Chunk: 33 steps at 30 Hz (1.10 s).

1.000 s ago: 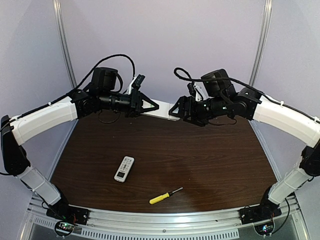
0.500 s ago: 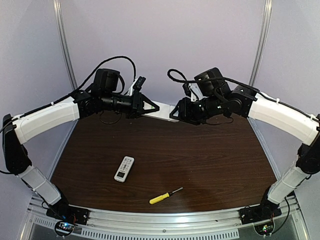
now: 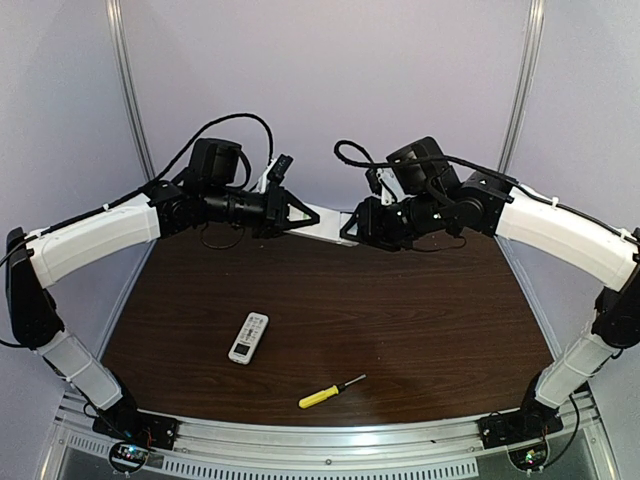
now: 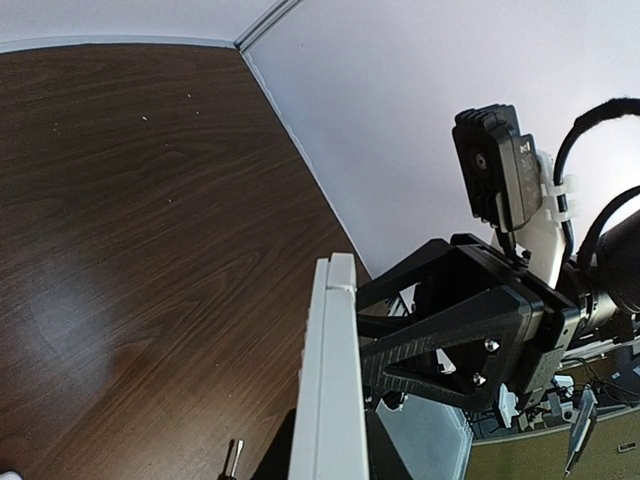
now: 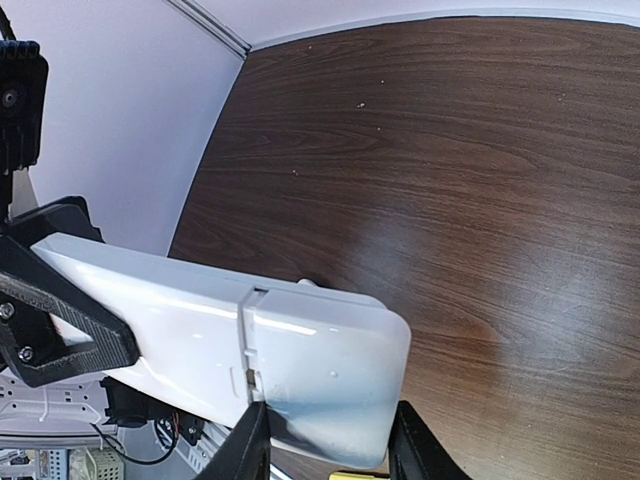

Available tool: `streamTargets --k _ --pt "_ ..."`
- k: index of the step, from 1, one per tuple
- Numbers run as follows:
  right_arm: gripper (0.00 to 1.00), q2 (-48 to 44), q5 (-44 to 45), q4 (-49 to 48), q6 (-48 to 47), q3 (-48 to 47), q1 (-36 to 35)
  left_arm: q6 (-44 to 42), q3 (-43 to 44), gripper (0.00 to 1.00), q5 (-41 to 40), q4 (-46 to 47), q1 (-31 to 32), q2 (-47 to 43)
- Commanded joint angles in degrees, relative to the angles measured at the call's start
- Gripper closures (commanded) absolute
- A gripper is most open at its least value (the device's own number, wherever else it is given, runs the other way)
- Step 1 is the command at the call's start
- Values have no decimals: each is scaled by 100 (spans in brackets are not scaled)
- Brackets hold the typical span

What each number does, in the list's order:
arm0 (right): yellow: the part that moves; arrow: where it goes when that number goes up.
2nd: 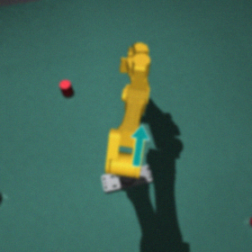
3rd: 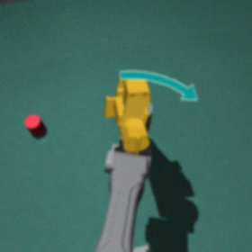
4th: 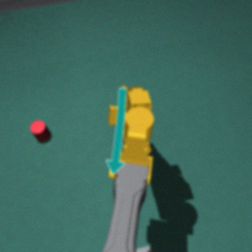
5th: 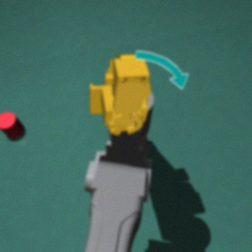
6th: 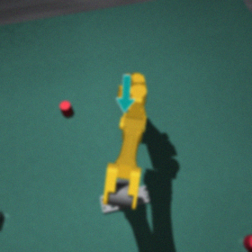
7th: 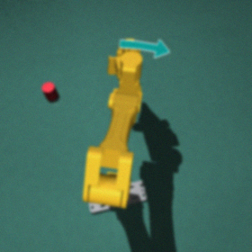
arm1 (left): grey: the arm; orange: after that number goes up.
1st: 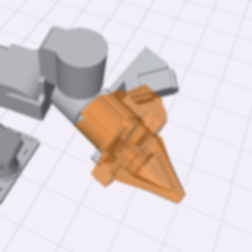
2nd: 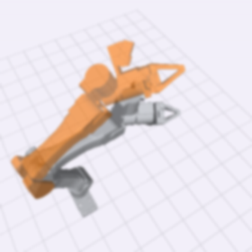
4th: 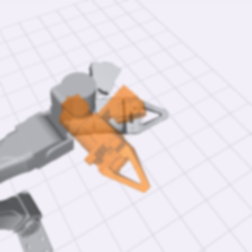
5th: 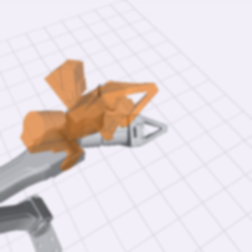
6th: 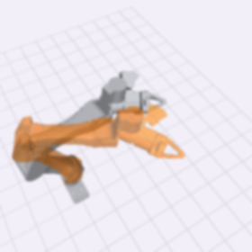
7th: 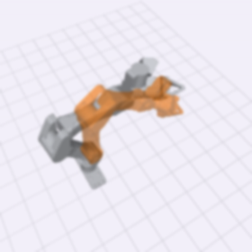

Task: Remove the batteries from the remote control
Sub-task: Remove the battery cover from the remote control.

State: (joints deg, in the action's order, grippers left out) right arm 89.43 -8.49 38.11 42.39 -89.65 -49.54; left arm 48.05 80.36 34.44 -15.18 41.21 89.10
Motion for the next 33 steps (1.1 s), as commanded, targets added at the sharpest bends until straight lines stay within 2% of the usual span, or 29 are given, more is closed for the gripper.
streamTargets --k 1,8,33 --pt "77 52 359 471 55 -43 -9 -108 57 100 -53 183 9 -111" --pt "78 -70 480 672 67 -152 -4 -462 148 100 -430 -349 9 -171" --pt "79 -356 946 953 250 154 31 -735 -119 100 -779 -731 5 -441"
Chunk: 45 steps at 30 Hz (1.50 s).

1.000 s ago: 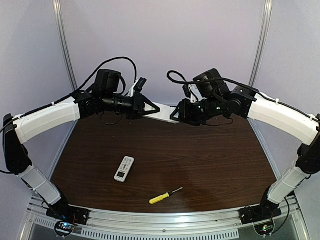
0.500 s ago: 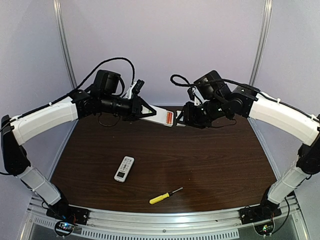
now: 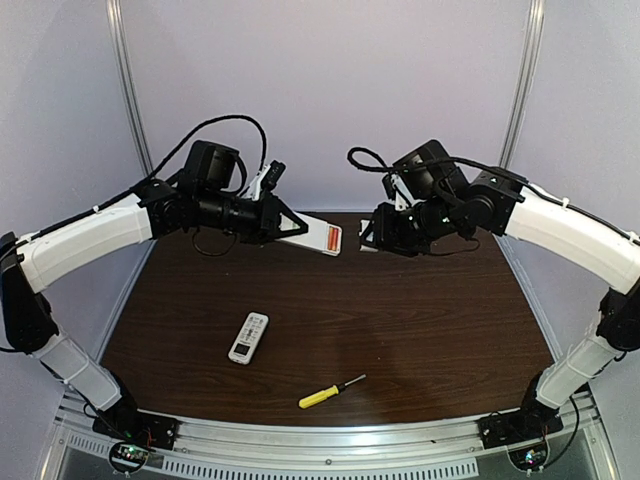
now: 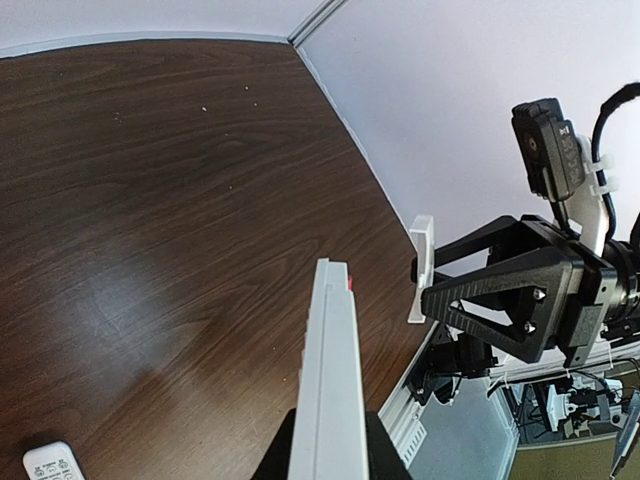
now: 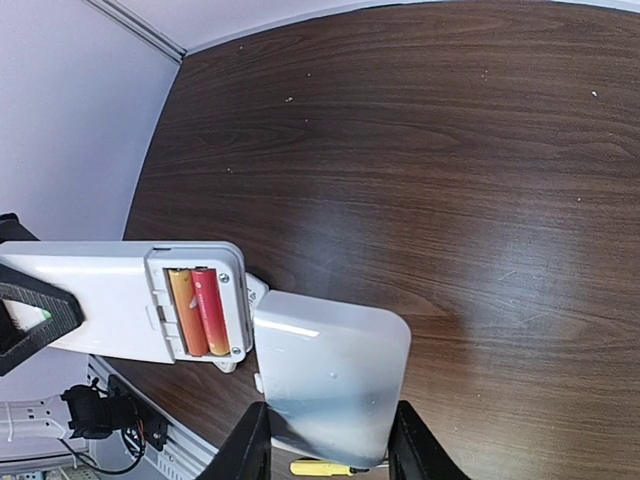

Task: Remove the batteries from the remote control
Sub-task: Remove the battery cover from the remote control, then place the battery cover at the center of the board.

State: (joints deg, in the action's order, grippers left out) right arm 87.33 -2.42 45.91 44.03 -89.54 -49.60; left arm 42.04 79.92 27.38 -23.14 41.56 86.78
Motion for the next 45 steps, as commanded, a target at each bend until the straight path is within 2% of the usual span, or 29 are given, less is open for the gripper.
streamTargets --k 1,19,30,45 --pt "79 -152 360 180 100 163 46 -136 -88 100 -81 64 -34 -220" --pt "78 51 113 -116 99 1496 499 -61 -585 100 -12 193 -27 -109" --pt "75 337 -292 -739 -360 2519 925 297 -1398 100 245 954 -27 2" --pt "60 455 -1034 -1149 -697 3242 1245 434 -1511 100 591 1520 -34 670"
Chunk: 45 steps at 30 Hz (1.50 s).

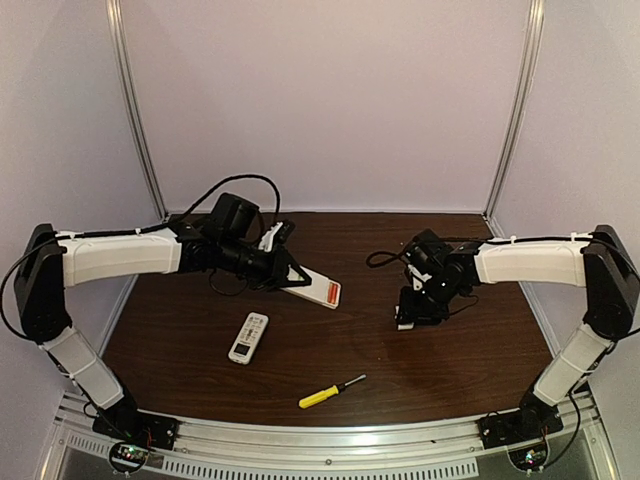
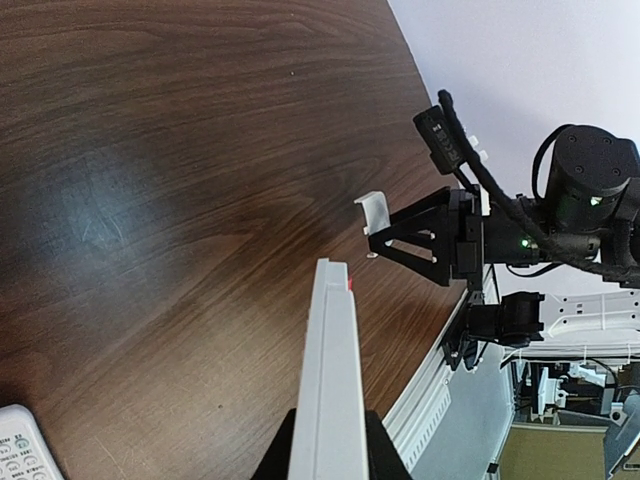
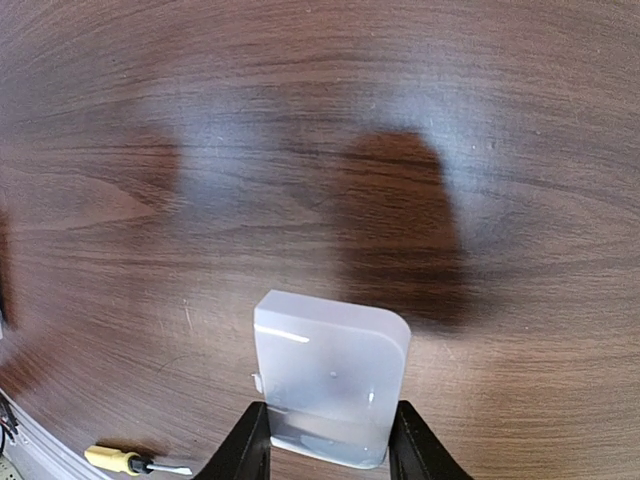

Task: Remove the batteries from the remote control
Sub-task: Place the battery cover at the center of the board.

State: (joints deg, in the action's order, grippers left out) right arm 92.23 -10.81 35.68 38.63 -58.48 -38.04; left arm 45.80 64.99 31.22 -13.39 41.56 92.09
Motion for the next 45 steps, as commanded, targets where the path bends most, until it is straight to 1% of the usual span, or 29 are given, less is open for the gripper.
streamTargets --k 1,11,15,17,20,23,29,34,41,45 --pt "58 -52 -216 -113 -169 154 107 72 -40 100 234 611 -34 176" --pt "41 -362 -244 53 -157 358 174 156 -133 100 429 1022 -28 573" --pt "32 -549 -208 170 -91 445 174 202 -198 100 489 1187 -30 690" --pt "26 -677 -166 242 -60 472 174 274 -265 100 548 1291 -26 761" --pt "16 -917 -56 327 -25 518 174 408 -360 100 709 1701 -25 892" --pt "10 -1112 52 409 14 564 174 468 -382 100 813 1870 -27 1032" --pt "6 -1346 102 521 56 592 174 546 -378 100 1000 2145 -10 1312" --pt "3 -1559 127 545 38 610 174 536 -382 100 1073 2193 -8 1534" --pt "3 -1742 193 482 -31 660 173 286 -303 100 1065 1841 -8 1747" --pt "3 -1760 160 438 -6 702 164 210 -336 96 1027 1726 -8 1816"
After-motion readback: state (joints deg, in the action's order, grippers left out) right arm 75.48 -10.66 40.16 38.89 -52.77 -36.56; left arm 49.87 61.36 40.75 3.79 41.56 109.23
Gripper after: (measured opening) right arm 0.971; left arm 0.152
